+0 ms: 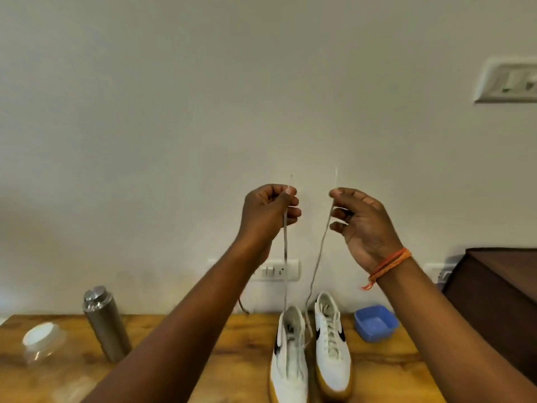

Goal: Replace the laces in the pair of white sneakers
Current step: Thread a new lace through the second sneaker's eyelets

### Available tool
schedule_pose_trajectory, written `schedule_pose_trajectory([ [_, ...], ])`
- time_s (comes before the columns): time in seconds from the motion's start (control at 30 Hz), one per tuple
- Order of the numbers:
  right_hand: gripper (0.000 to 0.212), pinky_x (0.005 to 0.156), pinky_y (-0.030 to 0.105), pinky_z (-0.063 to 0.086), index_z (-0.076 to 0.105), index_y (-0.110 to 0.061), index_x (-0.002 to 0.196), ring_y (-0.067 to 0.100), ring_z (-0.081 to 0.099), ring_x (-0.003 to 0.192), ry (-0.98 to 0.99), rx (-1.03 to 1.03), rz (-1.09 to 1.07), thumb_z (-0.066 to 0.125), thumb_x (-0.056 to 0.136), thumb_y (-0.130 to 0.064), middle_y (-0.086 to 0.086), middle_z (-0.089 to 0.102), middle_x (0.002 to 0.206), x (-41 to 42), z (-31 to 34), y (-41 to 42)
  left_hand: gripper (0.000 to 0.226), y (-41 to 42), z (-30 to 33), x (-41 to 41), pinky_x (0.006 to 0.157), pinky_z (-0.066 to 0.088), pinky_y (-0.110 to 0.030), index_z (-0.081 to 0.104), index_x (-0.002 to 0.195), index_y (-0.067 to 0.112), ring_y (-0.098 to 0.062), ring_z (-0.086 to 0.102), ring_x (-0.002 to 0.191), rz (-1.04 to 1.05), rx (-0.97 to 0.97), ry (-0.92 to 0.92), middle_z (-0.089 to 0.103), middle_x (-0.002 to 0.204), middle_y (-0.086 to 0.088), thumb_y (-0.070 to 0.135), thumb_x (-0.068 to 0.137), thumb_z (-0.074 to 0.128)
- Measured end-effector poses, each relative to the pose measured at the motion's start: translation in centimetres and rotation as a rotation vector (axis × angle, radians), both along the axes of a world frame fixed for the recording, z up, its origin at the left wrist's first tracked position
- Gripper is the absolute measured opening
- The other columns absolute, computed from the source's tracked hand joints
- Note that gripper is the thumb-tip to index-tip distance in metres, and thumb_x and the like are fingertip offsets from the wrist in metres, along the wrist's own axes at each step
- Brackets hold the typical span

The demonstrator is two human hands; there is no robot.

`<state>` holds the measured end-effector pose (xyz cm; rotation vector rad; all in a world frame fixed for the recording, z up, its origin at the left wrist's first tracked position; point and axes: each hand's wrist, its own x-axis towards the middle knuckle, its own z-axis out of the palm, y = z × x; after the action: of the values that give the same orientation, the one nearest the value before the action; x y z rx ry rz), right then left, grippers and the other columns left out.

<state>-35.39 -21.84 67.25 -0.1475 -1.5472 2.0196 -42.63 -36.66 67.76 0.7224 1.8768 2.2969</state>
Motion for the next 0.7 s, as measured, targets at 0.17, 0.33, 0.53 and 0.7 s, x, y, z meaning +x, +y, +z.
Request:
schedule_pose_trajectory([
  [0.17,0.007,0.057,0.03,0.051,0.063,-0.01,0.091,0.018,0.063,0.061,-0.205,-0.128,-0.02,0.057,0.094,-0.009,0.004,0.064,0.075,-1.1,-8.3,3.1,0.014,-1.9,-9.2,-4.2,0.053,0.039,-0.024,0.069,0.093,0.012,-0.01,0.046,0.057,0.106,-0.246,-0.135,0.064,0.078,-0.001,0.019,0.098,0.058],
  [0.33,0.016,0.043,0.02,0.033,0.062,-0.01,0.078,0.01,0.044,0.043,-0.554,0.049,-0.165,0.057,0.093,-0.007,0.006,0.063,0.069,-2.9,-20.6,4.7,0.018,-2.7,-22.6,-6.1,0.057,0.041,-0.025,0.065,0.084,0.01,-0.012,0.052,0.063,0.147,-0.636,-0.168,0.061,0.073,0.001,0.026,0.094,0.062],
  [0.53,0.012,0.07,0.026,0.042,0.061,-0.018,0.094,0.022,0.062,0.085,-0.859,0.608,-0.147,0.069,0.086,-0.014,0.003,0.066,0.092,-3.3,-33.5,3.6,0.02,-2.0,-35.3,-5.1,0.055,0.034,-0.023,0.062,0.071,0.005,-0.005,0.048,0.056,0.127,-0.886,-0.222,0.056,0.063,0.004,0.018,0.084,0.071],
  [0.7,0.041,0.074,0.032,0.048,0.053,-0.024,0.096,0.019,0.061,0.086,-1.119,0.759,0.065,0.072,0.078,-0.055,-0.005,0.062,0.091,-3.5,-39.4,1.9,0.044,0.4,-41.8,-2.9,0.053,0.037,-0.023,0.053,0.054,0.015,-0.007,0.051,0.051,0.152,-0.901,-0.492,0.055,0.054,0.006,0.042,0.07,0.084],
])
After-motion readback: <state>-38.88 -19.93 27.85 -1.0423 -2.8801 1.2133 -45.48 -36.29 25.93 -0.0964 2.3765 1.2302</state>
